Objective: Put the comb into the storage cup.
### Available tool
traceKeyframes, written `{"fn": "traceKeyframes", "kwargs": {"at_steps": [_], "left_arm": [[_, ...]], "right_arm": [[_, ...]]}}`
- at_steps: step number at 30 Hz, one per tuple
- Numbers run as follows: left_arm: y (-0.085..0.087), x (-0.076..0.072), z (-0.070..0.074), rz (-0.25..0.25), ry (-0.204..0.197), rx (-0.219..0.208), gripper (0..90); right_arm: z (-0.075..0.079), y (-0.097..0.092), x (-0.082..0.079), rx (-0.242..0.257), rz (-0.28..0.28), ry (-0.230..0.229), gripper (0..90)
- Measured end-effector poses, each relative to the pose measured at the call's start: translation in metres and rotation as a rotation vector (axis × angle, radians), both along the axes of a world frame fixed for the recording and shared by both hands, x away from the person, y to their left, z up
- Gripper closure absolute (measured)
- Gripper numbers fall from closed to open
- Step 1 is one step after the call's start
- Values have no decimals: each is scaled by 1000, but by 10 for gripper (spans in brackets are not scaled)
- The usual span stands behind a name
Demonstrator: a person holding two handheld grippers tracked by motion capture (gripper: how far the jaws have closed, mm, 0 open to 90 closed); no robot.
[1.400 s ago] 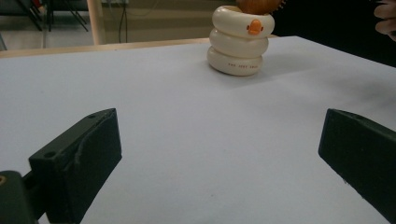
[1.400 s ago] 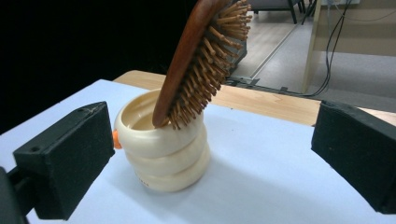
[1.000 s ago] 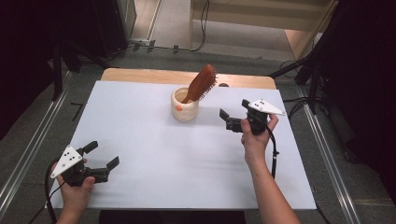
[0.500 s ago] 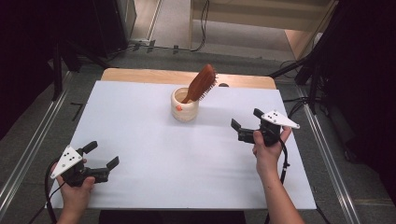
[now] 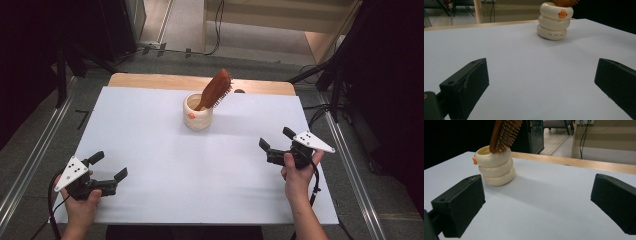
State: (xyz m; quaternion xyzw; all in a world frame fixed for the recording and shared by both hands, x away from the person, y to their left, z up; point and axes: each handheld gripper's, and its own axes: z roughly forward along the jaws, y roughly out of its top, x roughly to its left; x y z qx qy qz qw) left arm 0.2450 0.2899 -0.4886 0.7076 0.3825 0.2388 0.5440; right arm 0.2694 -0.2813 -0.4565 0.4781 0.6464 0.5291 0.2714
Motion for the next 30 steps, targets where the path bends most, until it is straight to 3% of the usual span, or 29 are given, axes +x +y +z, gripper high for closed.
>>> {"fn": "traceKeyframes", "kwargs": {"at_steps": [17,23,30], "left_arm": [[0,-1,0,0,-1,6,0],[0,-1,0,3,-2,6,0],[-1,-1,0,2,-4,6,0]], "right_arm": [[-21,-31,-38,2,-15,7,0],[-29,-39,-50,-24,-38,-9,0],[-37,-51,-65,-15,-27,-11,0]]}}
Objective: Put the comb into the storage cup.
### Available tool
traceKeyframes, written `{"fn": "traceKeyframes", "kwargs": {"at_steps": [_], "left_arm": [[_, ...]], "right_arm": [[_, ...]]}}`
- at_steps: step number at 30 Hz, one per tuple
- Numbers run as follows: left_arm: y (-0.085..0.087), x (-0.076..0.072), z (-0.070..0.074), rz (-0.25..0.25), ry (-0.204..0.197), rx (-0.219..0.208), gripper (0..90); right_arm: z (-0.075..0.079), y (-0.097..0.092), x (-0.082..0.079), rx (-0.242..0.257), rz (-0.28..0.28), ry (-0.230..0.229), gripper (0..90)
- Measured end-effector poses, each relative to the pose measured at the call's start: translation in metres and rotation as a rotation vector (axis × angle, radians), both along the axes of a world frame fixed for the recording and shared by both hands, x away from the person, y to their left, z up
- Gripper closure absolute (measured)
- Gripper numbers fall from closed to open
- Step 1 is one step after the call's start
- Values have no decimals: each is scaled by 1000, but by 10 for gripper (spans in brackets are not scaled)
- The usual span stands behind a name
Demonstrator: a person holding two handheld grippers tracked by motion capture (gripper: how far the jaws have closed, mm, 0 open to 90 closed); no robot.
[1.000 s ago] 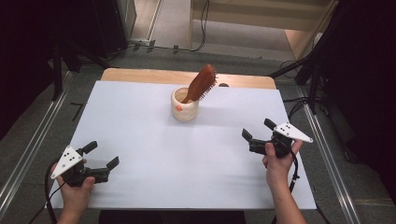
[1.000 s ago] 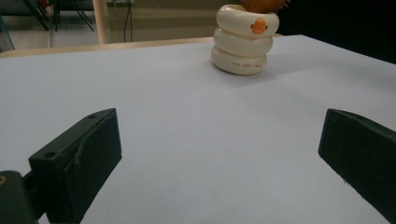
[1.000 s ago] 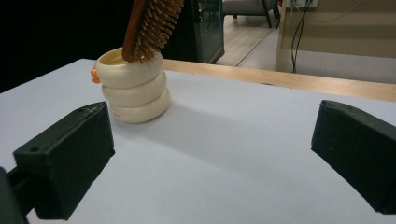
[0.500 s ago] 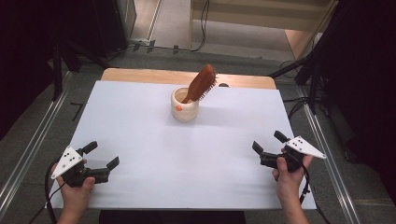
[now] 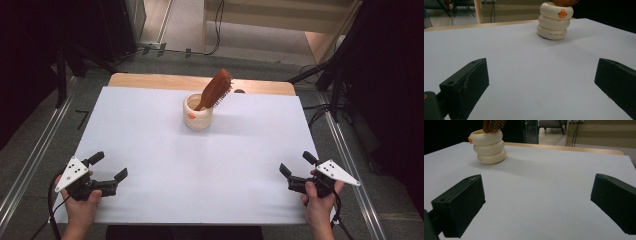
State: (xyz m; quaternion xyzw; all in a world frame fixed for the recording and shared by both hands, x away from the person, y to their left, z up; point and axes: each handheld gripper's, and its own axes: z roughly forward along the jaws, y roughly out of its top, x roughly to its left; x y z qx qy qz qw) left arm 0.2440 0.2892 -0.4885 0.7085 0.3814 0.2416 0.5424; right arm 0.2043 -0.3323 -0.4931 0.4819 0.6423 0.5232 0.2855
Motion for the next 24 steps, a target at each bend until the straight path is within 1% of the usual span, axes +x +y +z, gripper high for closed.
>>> {"fn": "traceKeyframes", "kwargs": {"at_steps": [4,10,12,15,17,18,19,21,23,24], "left_arm": [[0,0,0,1,1,2,0],[0,0,0,2,-1,1,0],[0,0,0,2,-1,1,0],[0,0,0,3,0,2,0],[1,0,0,2,0,1,0],[1,0,0,4,-1,-8,0],[2,0,0,7,1,-7,0],[3,1,0,5,3,-12,0],[3,1,0,5,3,-13,0],[3,1,0,4,2,-12,0]], "right_arm": [[-3,-7,-7,-1,-4,0,0],[-12,-16,-14,-22,-23,5,0],[-14,-20,-17,-17,-22,-1,0],[-18,-24,-19,-29,-37,0,0],[-21,-28,-21,-2,-47,-3,0],[-21,-29,-22,5,-47,-8,0],[-21,-30,-23,6,-48,-14,0],[-21,-31,-24,-10,-59,-20,0],[-23,-33,-23,-4,-66,-31,0],[-23,-33,-23,4,-69,-27,0]]}}
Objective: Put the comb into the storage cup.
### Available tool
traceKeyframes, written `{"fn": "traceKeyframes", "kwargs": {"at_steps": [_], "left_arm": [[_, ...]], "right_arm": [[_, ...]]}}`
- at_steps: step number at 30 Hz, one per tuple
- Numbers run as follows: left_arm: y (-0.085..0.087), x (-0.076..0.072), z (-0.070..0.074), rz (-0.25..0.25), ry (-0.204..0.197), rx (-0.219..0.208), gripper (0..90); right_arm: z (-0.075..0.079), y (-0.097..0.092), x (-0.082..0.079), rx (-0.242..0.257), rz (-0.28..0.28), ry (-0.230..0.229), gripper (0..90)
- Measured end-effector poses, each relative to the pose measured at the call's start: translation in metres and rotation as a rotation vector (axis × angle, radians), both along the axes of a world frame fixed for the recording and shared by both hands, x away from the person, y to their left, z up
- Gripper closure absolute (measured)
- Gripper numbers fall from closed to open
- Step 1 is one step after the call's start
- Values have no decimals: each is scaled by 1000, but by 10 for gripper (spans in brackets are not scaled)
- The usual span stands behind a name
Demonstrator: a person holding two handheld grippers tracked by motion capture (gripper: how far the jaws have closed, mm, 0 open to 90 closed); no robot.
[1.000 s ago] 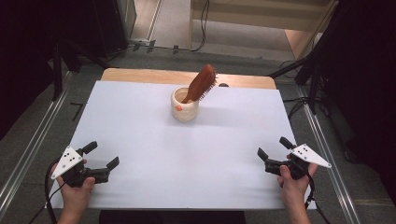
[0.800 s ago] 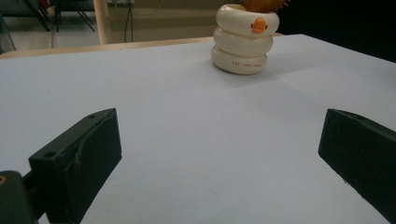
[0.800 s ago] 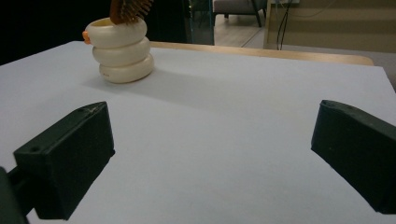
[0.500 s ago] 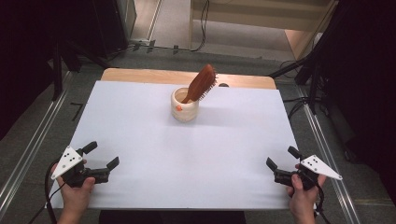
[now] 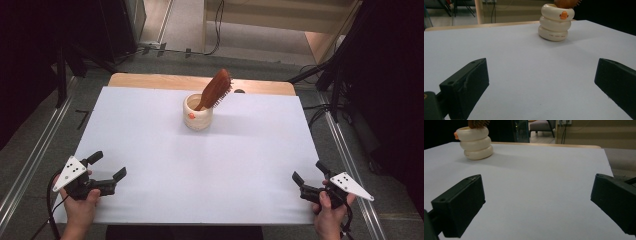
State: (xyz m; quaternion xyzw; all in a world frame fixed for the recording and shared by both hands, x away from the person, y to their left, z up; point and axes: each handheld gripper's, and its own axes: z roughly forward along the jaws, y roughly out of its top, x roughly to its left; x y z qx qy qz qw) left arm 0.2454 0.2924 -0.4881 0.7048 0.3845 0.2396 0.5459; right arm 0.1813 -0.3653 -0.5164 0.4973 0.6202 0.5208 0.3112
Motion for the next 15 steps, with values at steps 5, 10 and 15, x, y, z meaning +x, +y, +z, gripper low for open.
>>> {"fn": "traceKeyframes", "kwargs": {"at_steps": [5,10,15], "left_arm": [[-1,0,0,-2,0,0,0],[-1,0,0,2,1,-1,0],[-1,0,0,3,0,9,0]], "right_arm": [[-2,5,1,-18,11,6,0],[-4,6,2,-32,15,4,0],[-5,6,3,-23,6,8,0]]}}
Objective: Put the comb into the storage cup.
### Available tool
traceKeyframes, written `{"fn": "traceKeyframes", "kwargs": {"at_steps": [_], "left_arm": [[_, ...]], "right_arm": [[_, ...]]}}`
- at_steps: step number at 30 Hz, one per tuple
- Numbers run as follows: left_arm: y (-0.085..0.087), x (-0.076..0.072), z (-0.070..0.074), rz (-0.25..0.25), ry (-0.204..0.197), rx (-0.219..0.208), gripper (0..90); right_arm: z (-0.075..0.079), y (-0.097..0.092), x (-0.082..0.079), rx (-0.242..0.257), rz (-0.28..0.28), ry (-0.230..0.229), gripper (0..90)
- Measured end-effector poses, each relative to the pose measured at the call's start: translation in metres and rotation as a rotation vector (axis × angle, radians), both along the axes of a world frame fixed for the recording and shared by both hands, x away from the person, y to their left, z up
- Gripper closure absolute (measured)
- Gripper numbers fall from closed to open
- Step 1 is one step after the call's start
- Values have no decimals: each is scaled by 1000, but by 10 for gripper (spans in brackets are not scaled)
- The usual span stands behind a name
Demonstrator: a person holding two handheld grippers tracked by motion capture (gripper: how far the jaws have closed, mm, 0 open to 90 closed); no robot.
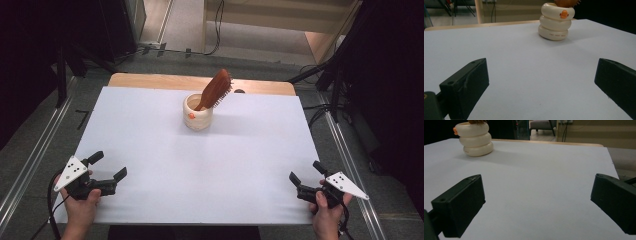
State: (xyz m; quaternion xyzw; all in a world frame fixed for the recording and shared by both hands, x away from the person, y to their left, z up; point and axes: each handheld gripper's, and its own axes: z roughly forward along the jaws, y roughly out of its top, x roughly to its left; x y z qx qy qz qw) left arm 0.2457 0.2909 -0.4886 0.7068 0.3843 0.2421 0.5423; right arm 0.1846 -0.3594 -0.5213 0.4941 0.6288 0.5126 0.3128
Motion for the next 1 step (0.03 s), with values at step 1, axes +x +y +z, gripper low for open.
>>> {"fn": "traceKeyframes", "kwargs": {"at_steps": [1], "left_arm": [[0,0,0,0,1,-2,0]], "right_arm": [[0,1,1,-3,5,10,0]]}}
